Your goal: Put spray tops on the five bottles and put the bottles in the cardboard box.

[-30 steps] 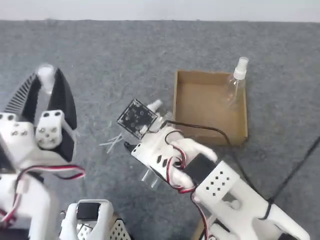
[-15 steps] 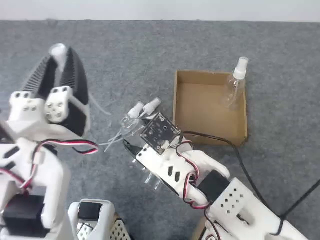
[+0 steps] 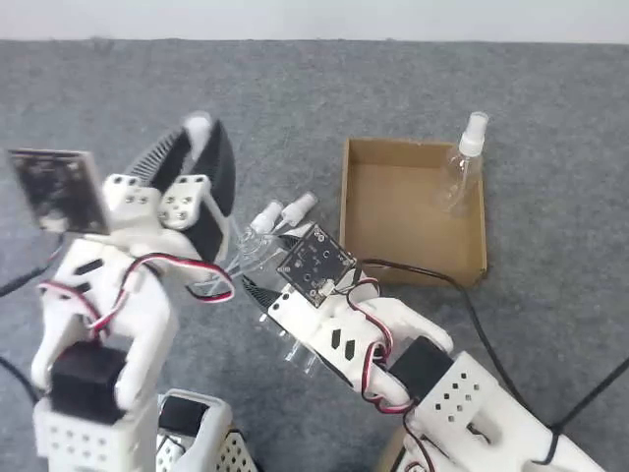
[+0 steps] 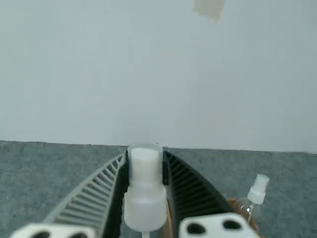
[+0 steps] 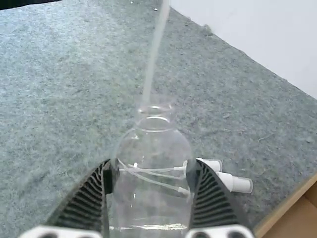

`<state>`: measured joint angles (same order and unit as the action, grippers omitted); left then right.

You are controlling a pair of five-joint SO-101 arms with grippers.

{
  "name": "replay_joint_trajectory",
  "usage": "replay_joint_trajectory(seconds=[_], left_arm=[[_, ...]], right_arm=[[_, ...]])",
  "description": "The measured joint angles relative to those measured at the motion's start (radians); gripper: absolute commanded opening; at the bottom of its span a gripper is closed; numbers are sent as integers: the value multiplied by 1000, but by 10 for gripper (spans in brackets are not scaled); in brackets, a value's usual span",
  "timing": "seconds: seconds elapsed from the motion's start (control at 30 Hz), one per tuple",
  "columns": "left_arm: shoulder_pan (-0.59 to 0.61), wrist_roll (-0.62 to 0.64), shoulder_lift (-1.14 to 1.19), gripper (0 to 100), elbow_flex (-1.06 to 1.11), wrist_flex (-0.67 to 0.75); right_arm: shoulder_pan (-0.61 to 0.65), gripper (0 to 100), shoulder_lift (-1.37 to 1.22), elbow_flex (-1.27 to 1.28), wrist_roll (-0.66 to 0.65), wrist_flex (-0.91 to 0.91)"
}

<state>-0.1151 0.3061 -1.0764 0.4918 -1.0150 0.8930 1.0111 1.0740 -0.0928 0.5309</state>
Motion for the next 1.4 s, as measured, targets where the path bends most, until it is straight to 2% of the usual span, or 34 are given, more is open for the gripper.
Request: replay_joint_trajectory(seconds=[0.2,0.33,0.47,0.67,0.83,1.0,1.27,1.4], left_arm=[[2,0,0,12,83,-3],[-6,5,0,12,84,-55],[-9,6,-2,13,91,-114],[-12,-5,-3,18,91,-115],[-71,-15,-3,120,120,-115],[-107,-61,-2,122,126,-117],[63,-86,-2,122,0,-117],[95,-87,-11,122,-54,-117]], right_arm=[[2,6,0,0,0,0],[-5,6,0,0,0,-20],[-43,6,0,54,0,-169],[-57,6,-2,184,0,-427],[-61,6,-2,196,0,-473],[-84,6,-2,195,2,-479],[-78,6,-2,195,2,-479],[-78,6,-2,195,2,-479]])
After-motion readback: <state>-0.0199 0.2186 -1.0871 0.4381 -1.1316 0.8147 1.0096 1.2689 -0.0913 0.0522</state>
